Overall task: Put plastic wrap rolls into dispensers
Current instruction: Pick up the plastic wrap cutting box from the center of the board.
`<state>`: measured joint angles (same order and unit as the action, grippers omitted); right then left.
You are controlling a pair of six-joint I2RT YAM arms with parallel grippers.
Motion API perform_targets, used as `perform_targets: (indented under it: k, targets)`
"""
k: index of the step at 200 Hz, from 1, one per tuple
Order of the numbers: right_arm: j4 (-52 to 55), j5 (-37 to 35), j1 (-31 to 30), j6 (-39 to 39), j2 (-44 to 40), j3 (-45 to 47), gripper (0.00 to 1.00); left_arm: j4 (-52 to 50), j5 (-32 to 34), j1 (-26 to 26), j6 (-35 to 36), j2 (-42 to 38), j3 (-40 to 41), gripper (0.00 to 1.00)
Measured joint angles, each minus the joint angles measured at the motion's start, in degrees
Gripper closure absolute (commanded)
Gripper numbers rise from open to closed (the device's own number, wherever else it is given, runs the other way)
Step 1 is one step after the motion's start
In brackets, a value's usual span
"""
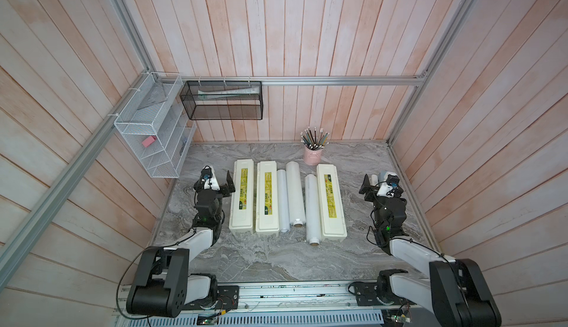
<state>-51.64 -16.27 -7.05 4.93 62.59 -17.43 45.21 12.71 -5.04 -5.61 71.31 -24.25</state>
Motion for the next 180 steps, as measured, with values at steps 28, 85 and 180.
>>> perform_targets:
  k: [28, 85, 180]
  targets:
    - [13.7, -1.9, -2.9, 5.9, -7.2, -4.7, 0.02, -10.4, 0.9, -0.7, -7.5, -6.3, -2.9, 0.00]
    - [43.2, 5.3, -6.8, 18.2, -1.7, -23.9, 0.02, -31.7, -1.5, -8.0, -14.4, -9.5, -9.4, 0.00]
    - [72.5, 9.9, -12.7, 26.3, 14.6, -38.4, 0.02, -45.9, -11.4, -18.3, -14.0, -8.5, -16.3, 0.00]
